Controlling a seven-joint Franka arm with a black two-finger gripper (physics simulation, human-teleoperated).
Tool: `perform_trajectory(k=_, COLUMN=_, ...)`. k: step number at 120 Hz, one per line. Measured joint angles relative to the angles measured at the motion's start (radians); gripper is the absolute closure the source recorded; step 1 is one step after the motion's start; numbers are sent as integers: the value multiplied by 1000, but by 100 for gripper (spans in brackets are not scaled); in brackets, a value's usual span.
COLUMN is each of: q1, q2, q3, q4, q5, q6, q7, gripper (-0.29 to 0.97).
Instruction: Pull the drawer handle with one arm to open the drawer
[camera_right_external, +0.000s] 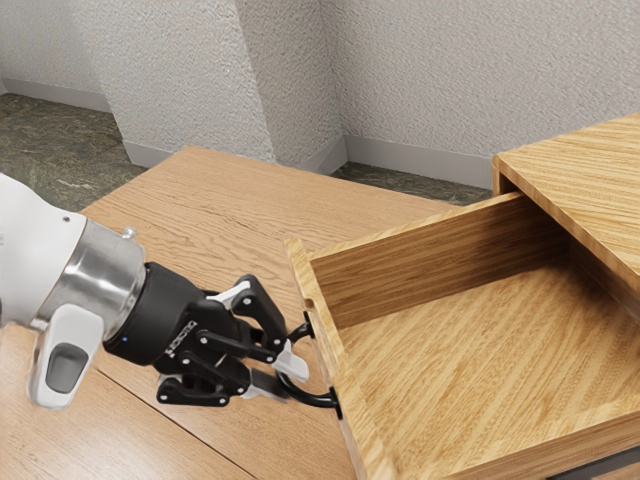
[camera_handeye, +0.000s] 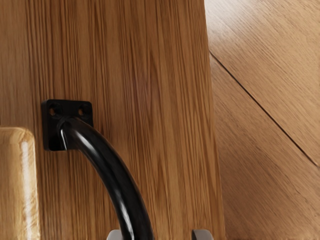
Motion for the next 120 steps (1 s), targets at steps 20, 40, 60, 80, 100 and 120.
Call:
perform_trajectory(k=20, q1=1, q2=-3, q3=10, q4=9, q5=9, q6=-12, q7=-7, gripper=47)
perform_trajectory(k=40, q1=1, q2=-6, q3=41, q4=100, q5=100, q6=-71, q7=-37, gripper=42)
perform_trajectory(k=60, q1=3, q2=83, q3=200, q4=280, q5=304, q6=-185, q7=-133, gripper=33)
perform_trajectory(k=80, q1=24, q2=645, q3=232, q4=1070, q5=510, q6=-570, q7=-550, gripper=15)
perform_trajectory(k=100, q1=252, q2=722, q3=-5, q4=1144, q5=570, q6=-742, q7=-951, gripper=6)
perform_trajectory(k=120, q1=191, q2=761, q3=-90, q4=1149, q5=600, q6=-821, q7=-1288, gripper=3)
